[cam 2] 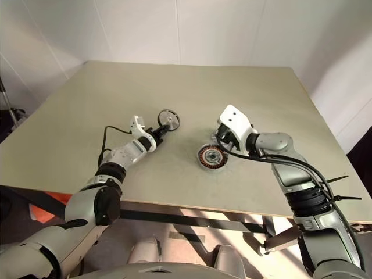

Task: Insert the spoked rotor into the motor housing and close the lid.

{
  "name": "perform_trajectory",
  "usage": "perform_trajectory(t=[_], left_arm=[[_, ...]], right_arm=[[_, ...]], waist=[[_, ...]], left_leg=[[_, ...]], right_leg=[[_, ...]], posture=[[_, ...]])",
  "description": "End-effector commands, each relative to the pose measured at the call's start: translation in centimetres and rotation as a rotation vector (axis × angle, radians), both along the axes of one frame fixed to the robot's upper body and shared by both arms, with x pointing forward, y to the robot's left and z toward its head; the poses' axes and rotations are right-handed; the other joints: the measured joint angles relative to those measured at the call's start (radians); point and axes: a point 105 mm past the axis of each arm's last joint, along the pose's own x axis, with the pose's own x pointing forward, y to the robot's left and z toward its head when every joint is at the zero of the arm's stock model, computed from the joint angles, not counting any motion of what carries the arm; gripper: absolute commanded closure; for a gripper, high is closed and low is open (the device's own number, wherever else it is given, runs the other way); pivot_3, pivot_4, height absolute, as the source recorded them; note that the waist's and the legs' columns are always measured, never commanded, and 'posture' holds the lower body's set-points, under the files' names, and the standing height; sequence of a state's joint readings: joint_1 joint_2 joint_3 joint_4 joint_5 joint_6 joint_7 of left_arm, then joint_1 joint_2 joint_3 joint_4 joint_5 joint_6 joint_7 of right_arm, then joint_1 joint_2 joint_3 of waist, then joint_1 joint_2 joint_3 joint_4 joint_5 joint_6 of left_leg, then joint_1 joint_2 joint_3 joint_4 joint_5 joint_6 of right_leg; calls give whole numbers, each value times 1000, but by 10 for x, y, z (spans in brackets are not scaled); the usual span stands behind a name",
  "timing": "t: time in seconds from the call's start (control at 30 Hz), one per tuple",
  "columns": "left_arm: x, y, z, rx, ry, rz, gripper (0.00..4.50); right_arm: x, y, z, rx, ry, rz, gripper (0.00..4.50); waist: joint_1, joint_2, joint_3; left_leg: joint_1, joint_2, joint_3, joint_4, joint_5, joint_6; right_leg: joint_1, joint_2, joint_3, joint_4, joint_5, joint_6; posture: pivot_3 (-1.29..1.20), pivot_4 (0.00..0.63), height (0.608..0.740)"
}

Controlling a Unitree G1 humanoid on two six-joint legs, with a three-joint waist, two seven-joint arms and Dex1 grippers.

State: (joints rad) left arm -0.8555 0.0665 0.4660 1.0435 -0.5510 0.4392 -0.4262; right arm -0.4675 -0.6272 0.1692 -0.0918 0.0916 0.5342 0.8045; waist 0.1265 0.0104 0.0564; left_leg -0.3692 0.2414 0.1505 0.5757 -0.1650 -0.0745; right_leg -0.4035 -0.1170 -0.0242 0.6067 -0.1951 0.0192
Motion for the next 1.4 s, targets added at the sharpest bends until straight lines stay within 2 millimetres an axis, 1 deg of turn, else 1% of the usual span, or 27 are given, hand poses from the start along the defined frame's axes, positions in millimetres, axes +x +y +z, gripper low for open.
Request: perform_trajectory(t=[0.03,0.13,0.23,0.3,0.37,0.5,0.53,0.6,0.67,0.8,0.93,1.07,1.23,1.4], left_arm=[[-2,-3,4,-7,-19,-39,4077],[-3,-5,6,-28,-18,-49,4077],[-9,-19,15,-122,-21,-135,4077],[-22,-43,31,-244,-18,-286,4077],[-34,-56,40,-302,-13,-385,4077],[-54,-73,55,-384,16,-525,4077],[-59,-77,58,-398,28,-560,4077],[-75,-88,55,-367,84,-659,4077],[-87,-95,53,-360,125,-723,4077],[-95,-97,50,-351,164,-767,4077],[-103,-94,50,-349,181,-795,4077],[-103,-91,45,-339,198,-773,4077],[-107,-96,40,-337,219,-774,4077],[-106,-97,33,-333,242,-748,4077]], right_arm=[[6,-1,16,-9,-61,-7,4500],[8,-7,17,-20,-68,-34,4500],[12,-18,18,-45,-78,-79,4500],[18,-34,23,-61,-96,-132,4500],[21,-43,25,-68,-106,-158,4500],[24,-60,29,-101,-125,-203,4500],[24,-65,30,-111,-128,-213,4500],[25,-77,30,-147,-137,-244,4500],[25,-83,30,-160,-141,-262,4500],[24,-84,29,-162,-146,-268,4500],[21,-83,27,-161,-143,-268,4500],[21,-81,26,-157,-143,-269,4500],[22,-82,26,-155,-145,-268,4500],[23,-81,28,-155,-150,-265,4500]], waist=[[0,0,0],[0,0,0],[2,0,0],[3,0,0],[4,0,0],[-2,-1,1],[-5,-1,1],[-5,-1,1],[-5,-1,1],[-6,-1,1],[-5,-1,1],[-5,-1,1],[-5,-1,1],[-5,-1,1]], left_leg=[[0,0,0,0,0,0],[-1,0,0,0,0,0],[-1,0,0,0,0,0],[-2,-1,0,0,0,0],[-3,-2,0,0,0,0],[-3,-3,1,0,0,0],[-3,-2,1,0,-1,1],[-3,-2,1,0,-1,2],[-3,-2,2,0,-1,2],[-3,-2,2,0,-2,3],[-3,-2,2,0,-2,3],[-3,-2,2,0,-2,3],[-3,-2,2,0,-2,3],[-3,-2,2,0,-2,3]], right_leg=[[0,0,0,0,0,0],[0,0,0,0,0,0],[0,0,0,-1,0,0],[0,-1,0,-1,0,0],[0,-3,-1,-1,0,0],[-1,-4,-1,-1,0,0],[-1,-4,-1,-1,0,0],[-2,-3,-1,-1,0,0],[-2,-4,-1,-1,0,0],[-2,-3,-1,-1,0,0],[-2,-3,-1,-1,0,0],[-2,-3,-1,-1,0,0],[-2,-4,-1,-1,0,0],[-2,-3,-1,-2,0,0]], posture=[[0,0,740],[0,0,740],[0,0,740],[0,0,740],[0,0,740],[0,0,740],[0,0,740],[0,0,740],[0,0,740],[0,0,740],[0,0,740],[0,0,740],[0,0,740],[0,0,740]])
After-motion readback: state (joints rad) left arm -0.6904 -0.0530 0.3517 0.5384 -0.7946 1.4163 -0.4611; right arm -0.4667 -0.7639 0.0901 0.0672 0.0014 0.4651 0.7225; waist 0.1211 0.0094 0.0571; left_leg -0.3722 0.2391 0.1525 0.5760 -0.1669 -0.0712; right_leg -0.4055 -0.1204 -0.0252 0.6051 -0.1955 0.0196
